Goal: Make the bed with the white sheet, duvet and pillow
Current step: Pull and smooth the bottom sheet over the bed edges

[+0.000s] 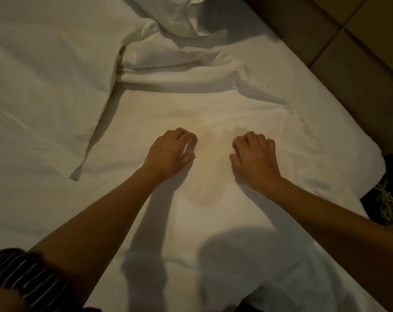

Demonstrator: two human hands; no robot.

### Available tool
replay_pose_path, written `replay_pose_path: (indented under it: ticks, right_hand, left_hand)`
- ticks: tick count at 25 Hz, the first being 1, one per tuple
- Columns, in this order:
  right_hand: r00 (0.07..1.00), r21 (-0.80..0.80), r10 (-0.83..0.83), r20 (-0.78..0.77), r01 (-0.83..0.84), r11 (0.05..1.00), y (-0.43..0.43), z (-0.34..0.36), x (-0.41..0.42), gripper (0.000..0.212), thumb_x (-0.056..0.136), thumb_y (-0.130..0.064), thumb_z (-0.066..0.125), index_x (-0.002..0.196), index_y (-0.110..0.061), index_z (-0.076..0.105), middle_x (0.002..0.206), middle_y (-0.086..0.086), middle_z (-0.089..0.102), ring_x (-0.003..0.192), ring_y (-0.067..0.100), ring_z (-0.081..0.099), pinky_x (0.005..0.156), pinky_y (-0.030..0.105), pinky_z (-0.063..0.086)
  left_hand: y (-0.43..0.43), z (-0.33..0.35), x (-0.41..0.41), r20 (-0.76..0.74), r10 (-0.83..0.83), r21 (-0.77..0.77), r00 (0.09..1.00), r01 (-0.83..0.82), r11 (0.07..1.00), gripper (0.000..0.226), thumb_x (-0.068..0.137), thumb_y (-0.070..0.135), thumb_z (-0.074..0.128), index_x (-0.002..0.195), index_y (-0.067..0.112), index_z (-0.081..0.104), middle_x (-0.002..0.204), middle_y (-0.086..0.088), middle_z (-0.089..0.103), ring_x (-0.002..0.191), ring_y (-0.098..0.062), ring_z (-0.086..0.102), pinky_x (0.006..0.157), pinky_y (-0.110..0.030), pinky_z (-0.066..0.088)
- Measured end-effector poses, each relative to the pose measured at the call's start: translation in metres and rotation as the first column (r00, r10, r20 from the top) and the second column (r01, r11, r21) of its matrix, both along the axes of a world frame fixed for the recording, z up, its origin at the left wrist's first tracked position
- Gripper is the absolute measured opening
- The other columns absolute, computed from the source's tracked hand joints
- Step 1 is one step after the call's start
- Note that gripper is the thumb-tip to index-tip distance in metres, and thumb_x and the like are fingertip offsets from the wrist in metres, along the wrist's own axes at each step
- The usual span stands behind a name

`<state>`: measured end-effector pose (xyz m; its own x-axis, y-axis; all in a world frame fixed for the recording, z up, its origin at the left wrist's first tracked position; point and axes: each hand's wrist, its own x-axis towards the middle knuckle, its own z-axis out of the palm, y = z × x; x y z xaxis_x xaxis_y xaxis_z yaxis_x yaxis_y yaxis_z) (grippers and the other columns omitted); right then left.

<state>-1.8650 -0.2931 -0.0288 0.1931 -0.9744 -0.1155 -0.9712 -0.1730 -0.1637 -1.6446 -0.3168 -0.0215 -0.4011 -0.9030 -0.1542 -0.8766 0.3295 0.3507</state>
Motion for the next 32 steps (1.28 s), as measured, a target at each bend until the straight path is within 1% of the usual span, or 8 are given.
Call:
replay_pose_path:
  ticks: [2,5,11,16,22,25,29,32]
  right_hand:
    - [0.999,0.071,0.008,-0.041,-0.006,0.997,0.004,0.016,0.019,0.024,0.086,-0.023,0.063,0.103,-0.008,0.061,0.104,0.015,0.057,0.095,0.036,0.053,0.082,0.041,0.037]
    - [0.992,0.177,0.086,0.096,-0.102,0.979,0.019,0.049,0.048,0.032,0.094,-0.030,0.051,0.121,-0.014,0.053,0.123,0.010,0.049,0.114,0.030,0.043,0.089,0.038,0.033]
    - [0.943,0.289,0.319,0.091,-0.332,0.898,0.081,0.155,0.101,0.039,0.093,-0.038,0.055,0.124,-0.017,0.048,0.122,0.008,0.052,0.111,0.027,0.047,0.086,0.035,0.037]
    - [0.871,0.351,0.478,0.118,-0.486,0.800,0.122,0.216,0.138,0.041,0.091,-0.041,0.057,0.125,-0.018,0.047,0.121,0.007,0.053,0.108,0.025,0.049,0.083,0.033,0.037]
    - [0.700,0.366,0.698,0.150,-0.695,0.618,0.178,0.226,0.154,0.041,0.092,-0.043,0.056,0.125,-0.020,0.047,0.121,0.006,0.053,0.107,0.023,0.049,0.087,0.034,0.040]
    - [0.577,0.360,0.813,0.073,-0.776,0.519,0.195,0.246,0.168,0.042,0.091,-0.044,0.055,0.124,-0.019,0.048,0.120,0.007,0.053,0.105,0.024,0.050,0.084,0.033,0.040]
    - [0.456,0.355,0.887,0.076,-0.843,0.403,0.231,0.296,0.236,0.042,0.090,-0.042,0.059,0.122,-0.016,0.049,0.117,0.008,0.053,0.100,0.024,0.051,0.083,0.035,0.043]
    - [0.310,0.347,0.948,0.076,-0.899,0.267,0.282,0.317,0.293,0.042,0.089,-0.042,0.060,0.121,-0.016,0.049,0.115,0.007,0.054,0.097,0.020,0.049,0.081,0.034,0.042]
  left_hand:
    - [0.012,0.012,0.011,0.036,0.043,0.009,0.998,-0.043,0.999,0.042,0.086,0.027,0.065,0.125,0.012,0.057,0.123,-0.010,0.056,0.100,-0.031,0.057,0.078,-0.039,0.049]
    - [0.033,0.038,0.036,0.073,0.108,0.025,0.991,-0.110,0.994,0.044,0.089,0.034,0.062,0.129,0.018,0.052,0.129,-0.005,0.052,0.105,-0.026,0.056,0.083,-0.036,0.048]
    - [0.114,0.144,0.087,0.243,0.094,0.122,0.965,-0.126,0.984,0.050,0.086,0.043,0.064,0.130,0.027,0.047,0.132,0.001,0.050,0.111,-0.021,0.055,0.086,-0.034,0.043]
    - [0.197,0.210,0.119,0.262,0.241,0.118,0.934,-0.279,0.953,0.050,0.086,0.044,0.063,0.130,0.029,0.046,0.131,0.002,0.050,0.115,-0.020,0.053,0.089,-0.035,0.042]
    - [0.299,0.227,0.121,0.333,0.385,0.148,0.861,-0.451,0.880,0.049,0.088,0.044,0.061,0.132,0.028,0.044,0.132,0.002,0.049,0.111,-0.021,0.055,0.085,-0.033,0.042]
    - [0.345,0.258,0.132,0.342,0.488,0.135,0.803,-0.556,0.820,0.050,0.088,0.045,0.061,0.132,0.028,0.044,0.133,0.002,0.048,0.114,-0.022,0.053,0.086,-0.034,0.041]
    - [0.418,0.312,0.167,0.346,0.640,0.151,0.686,-0.714,0.684,0.050,0.086,0.045,0.064,0.130,0.029,0.046,0.129,0.004,0.051,0.115,-0.019,0.052,0.084,-0.031,0.038]
    - [0.492,0.336,0.200,0.345,0.748,0.152,0.568,-0.820,0.552,0.050,0.085,0.045,0.065,0.129,0.029,0.047,0.128,0.004,0.052,0.112,-0.019,0.053,0.081,-0.030,0.037]
